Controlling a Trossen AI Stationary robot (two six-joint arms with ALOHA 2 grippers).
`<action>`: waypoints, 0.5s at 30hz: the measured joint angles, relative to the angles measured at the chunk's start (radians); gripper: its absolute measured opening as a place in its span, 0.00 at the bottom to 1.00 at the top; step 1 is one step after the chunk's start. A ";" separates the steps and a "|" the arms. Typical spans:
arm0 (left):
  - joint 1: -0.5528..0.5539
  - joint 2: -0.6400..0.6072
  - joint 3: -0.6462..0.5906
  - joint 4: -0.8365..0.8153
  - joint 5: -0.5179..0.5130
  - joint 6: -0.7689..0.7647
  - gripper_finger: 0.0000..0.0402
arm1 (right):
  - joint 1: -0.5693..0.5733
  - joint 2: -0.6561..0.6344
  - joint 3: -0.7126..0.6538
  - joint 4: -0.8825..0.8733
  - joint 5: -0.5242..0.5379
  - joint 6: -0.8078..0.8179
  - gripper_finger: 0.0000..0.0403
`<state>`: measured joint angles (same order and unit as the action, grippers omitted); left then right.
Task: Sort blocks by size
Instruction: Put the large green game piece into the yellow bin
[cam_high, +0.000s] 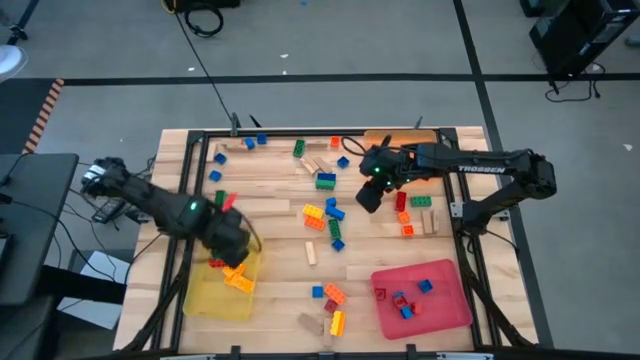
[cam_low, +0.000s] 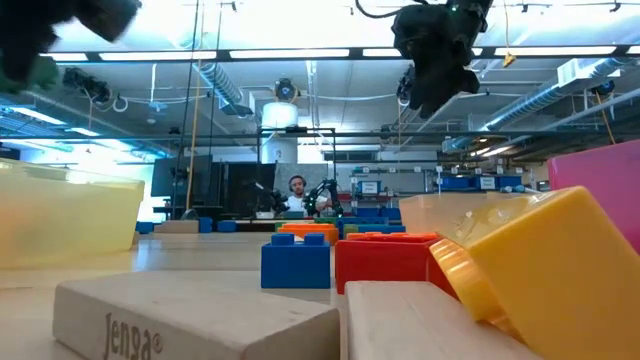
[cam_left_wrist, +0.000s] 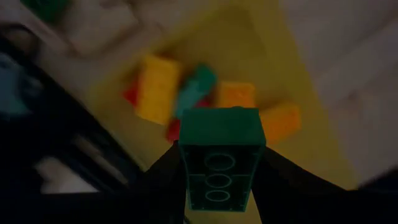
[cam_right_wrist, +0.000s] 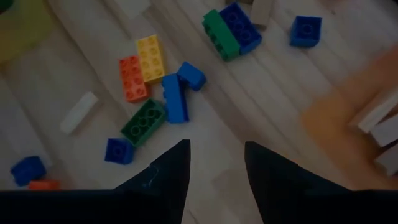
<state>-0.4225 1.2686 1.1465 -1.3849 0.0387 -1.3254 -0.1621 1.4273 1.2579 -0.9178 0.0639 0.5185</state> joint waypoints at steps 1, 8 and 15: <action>-0.036 0.001 0.000 0.020 0.000 -0.042 0.35 | 0.007 0.000 0.000 0.006 0.000 0.004 0.41; -0.217 0.004 -0.059 0.128 -0.017 -0.253 0.39 | 0.050 0.000 0.000 0.013 0.001 0.048 0.41; -0.300 0.008 -0.220 0.399 0.000 -0.326 0.40 | 0.088 0.000 0.000 0.013 0.003 0.086 0.41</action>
<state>-0.7225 1.2762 0.9269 -0.9855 0.0391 -1.6517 -0.0736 1.4273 1.2579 -0.9047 0.0666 0.6042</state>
